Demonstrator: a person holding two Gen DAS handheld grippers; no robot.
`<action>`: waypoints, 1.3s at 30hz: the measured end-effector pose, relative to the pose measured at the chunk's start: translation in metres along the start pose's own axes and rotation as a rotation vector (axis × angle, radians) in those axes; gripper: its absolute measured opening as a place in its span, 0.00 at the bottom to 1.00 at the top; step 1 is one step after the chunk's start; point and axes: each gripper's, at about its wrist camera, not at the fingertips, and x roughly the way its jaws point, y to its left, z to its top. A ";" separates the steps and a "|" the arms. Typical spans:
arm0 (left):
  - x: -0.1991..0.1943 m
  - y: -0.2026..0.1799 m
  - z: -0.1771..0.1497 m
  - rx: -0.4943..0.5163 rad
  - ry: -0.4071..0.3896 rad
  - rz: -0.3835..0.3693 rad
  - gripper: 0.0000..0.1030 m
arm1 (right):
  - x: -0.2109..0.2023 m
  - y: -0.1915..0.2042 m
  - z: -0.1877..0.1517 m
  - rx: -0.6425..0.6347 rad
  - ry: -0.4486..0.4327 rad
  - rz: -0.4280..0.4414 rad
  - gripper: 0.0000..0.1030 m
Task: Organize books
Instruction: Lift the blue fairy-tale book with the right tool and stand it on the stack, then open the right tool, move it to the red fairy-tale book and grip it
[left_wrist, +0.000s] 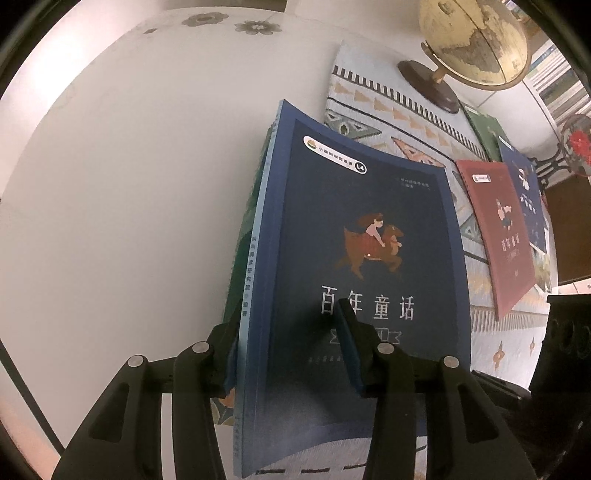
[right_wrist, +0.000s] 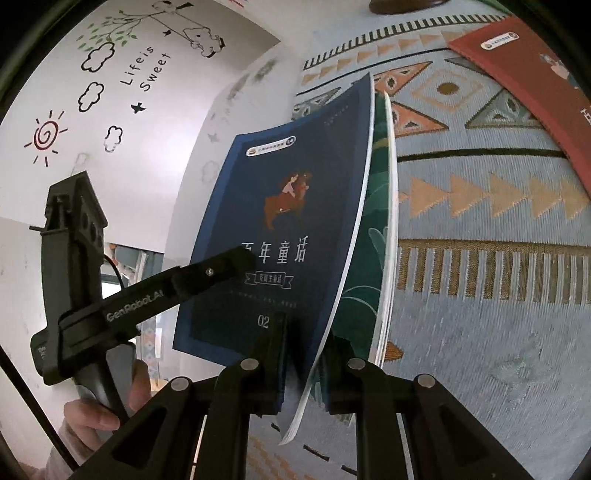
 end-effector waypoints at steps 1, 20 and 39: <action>0.000 0.000 0.000 -0.002 0.002 0.002 0.42 | 0.001 0.000 0.000 0.004 0.004 0.002 0.14; 0.000 -0.004 -0.008 0.032 0.016 0.119 0.45 | -0.021 -0.020 -0.009 0.026 0.021 -0.005 0.18; -0.012 -0.106 0.013 0.103 -0.030 0.051 0.45 | -0.105 -0.085 -0.024 -0.046 0.005 -0.040 0.18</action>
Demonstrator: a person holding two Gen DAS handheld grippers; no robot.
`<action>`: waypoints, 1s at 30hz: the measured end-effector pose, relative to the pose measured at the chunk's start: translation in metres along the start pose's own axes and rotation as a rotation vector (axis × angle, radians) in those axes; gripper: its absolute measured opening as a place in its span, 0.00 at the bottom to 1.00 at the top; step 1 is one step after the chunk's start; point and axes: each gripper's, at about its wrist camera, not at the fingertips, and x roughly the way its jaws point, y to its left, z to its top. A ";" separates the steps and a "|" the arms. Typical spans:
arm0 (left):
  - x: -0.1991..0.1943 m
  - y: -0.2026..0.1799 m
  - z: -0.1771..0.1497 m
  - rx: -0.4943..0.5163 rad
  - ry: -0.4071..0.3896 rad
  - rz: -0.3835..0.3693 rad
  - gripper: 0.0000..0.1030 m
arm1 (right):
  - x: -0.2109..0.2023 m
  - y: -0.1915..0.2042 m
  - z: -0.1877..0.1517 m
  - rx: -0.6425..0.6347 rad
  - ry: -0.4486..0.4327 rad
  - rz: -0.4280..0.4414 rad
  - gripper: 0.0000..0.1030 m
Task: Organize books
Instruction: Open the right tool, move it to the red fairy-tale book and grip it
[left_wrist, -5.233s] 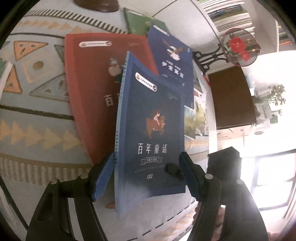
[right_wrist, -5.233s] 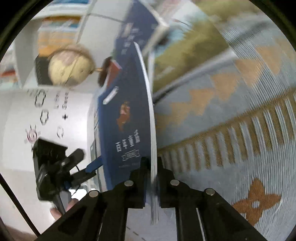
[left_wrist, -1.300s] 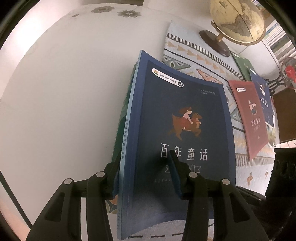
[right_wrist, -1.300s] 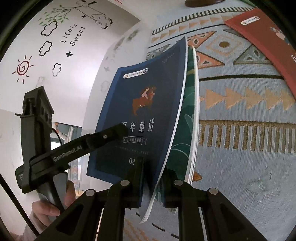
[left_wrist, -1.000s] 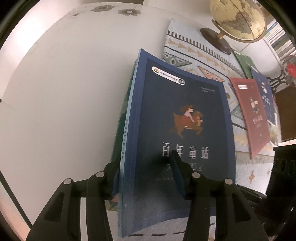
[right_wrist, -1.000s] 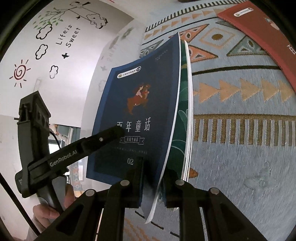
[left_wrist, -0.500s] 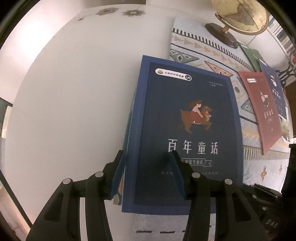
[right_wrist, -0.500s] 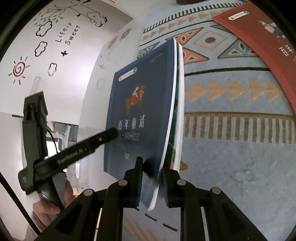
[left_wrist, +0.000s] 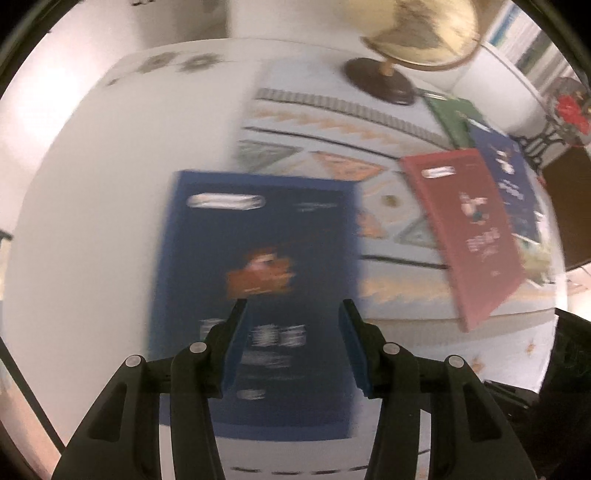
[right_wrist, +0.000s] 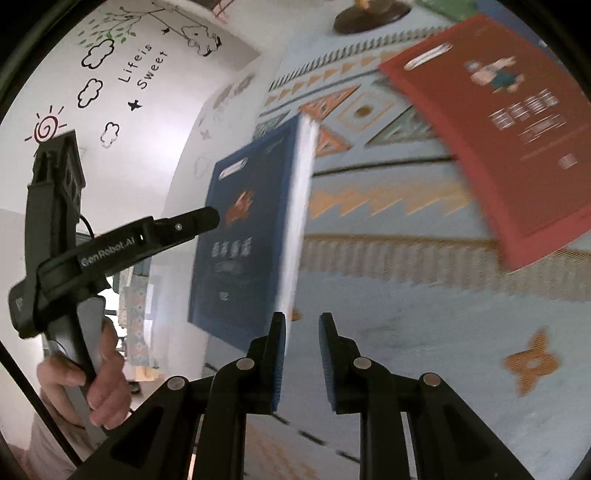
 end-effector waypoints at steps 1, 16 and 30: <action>0.003 -0.011 0.005 0.006 0.014 -0.024 0.45 | -0.009 -0.007 0.002 -0.008 -0.011 -0.009 0.18; 0.072 -0.143 0.036 0.060 0.096 -0.050 0.45 | -0.128 -0.143 0.087 0.081 -0.221 -0.148 0.18; 0.093 -0.171 0.033 0.103 0.100 -0.065 0.74 | -0.102 -0.178 0.127 0.059 -0.193 -0.021 0.27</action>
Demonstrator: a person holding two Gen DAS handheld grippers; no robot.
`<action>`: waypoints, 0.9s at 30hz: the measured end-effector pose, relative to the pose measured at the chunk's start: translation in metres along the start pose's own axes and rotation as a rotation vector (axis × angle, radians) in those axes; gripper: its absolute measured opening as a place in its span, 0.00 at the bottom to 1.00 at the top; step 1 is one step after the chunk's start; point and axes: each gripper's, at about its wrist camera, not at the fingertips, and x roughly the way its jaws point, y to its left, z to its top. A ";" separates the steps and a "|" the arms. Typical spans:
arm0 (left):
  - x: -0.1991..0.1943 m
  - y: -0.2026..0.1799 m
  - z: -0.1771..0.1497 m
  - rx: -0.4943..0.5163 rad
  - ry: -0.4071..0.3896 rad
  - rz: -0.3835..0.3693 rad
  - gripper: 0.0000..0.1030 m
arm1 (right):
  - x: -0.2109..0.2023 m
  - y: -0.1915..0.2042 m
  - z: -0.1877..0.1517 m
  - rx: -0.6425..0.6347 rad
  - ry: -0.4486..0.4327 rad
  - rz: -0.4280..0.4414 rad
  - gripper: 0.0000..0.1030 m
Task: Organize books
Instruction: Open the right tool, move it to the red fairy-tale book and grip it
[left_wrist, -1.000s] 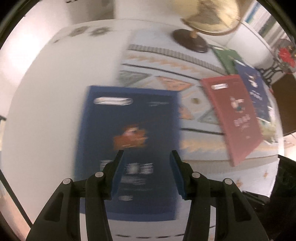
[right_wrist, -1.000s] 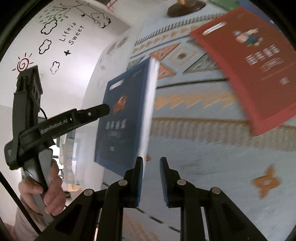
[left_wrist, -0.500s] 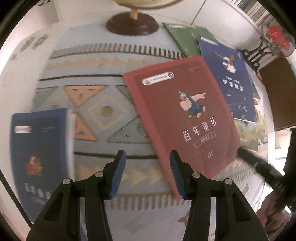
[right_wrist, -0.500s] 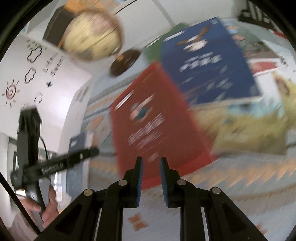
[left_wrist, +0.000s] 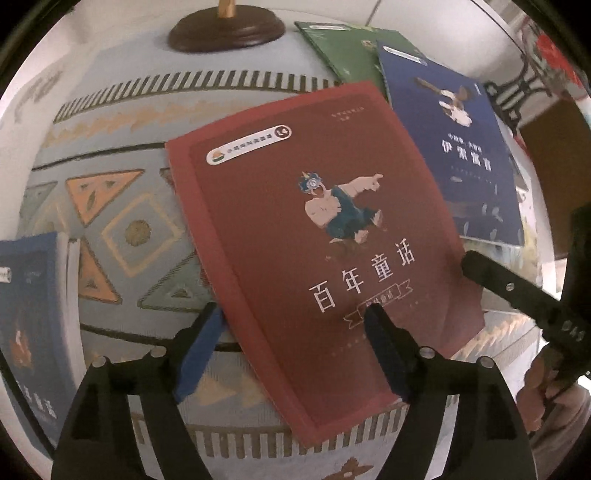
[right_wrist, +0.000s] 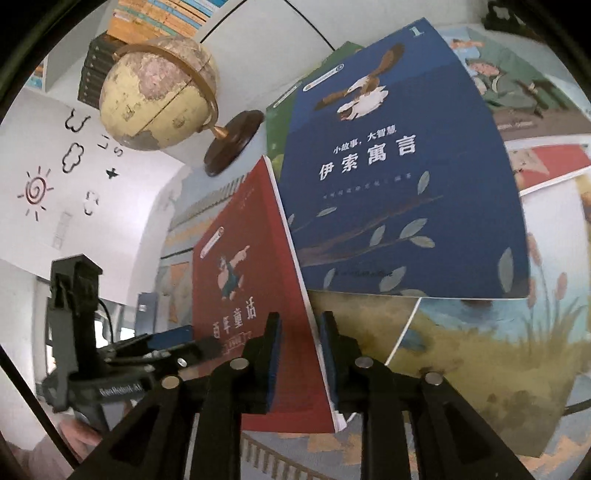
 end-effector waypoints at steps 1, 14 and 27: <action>-0.001 0.000 -0.001 0.005 -0.001 -0.007 0.74 | 0.000 0.000 0.000 0.006 0.001 0.021 0.30; -0.005 -0.012 -0.012 0.034 0.010 -0.086 0.74 | -0.021 -0.020 -0.054 0.065 0.077 0.212 0.36; -0.006 -0.069 -0.009 0.021 -0.004 -0.341 0.69 | -0.066 -0.061 -0.084 0.215 -0.046 0.033 0.18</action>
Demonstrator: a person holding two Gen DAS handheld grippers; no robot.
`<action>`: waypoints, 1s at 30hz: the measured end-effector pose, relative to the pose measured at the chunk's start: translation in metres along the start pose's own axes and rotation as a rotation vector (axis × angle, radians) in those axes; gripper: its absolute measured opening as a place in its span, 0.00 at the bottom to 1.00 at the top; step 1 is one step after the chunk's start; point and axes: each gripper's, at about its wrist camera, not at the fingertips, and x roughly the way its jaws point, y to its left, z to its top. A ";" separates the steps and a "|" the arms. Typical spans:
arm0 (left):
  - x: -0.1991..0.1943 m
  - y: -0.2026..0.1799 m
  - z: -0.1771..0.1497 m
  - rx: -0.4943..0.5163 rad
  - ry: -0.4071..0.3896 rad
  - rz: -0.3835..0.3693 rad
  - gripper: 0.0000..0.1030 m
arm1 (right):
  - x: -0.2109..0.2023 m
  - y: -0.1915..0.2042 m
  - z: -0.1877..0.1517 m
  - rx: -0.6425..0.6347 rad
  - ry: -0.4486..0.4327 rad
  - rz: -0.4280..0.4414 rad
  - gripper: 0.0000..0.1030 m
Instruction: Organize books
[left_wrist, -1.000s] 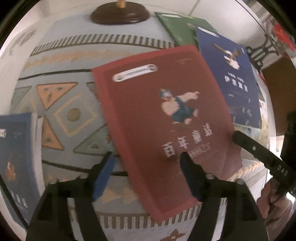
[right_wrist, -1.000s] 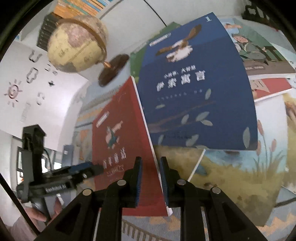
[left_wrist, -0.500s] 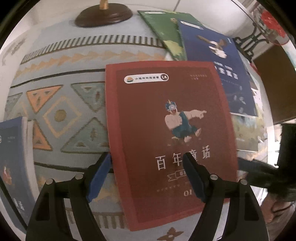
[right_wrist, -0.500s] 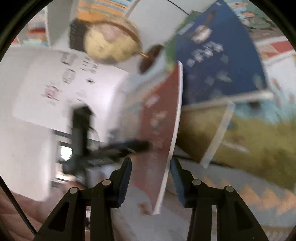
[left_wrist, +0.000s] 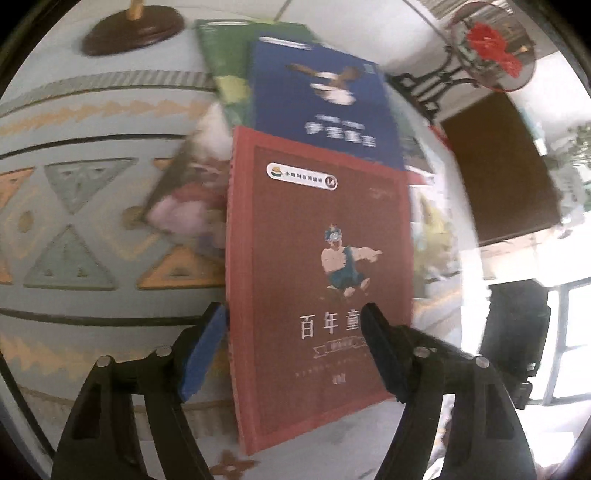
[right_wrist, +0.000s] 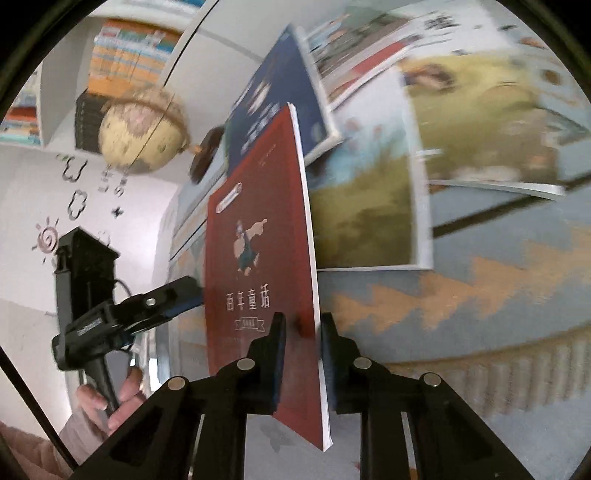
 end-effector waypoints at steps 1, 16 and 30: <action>0.001 -0.004 0.000 -0.002 -0.001 -0.011 0.69 | -0.004 -0.004 -0.001 0.008 -0.005 -0.006 0.18; 0.005 -0.001 0.011 -0.175 -0.016 -0.184 0.71 | -0.035 -0.040 -0.019 0.121 -0.073 0.024 0.18; 0.034 -0.023 0.018 0.087 0.103 -0.058 0.73 | -0.037 -0.051 -0.026 0.174 -0.096 0.097 0.18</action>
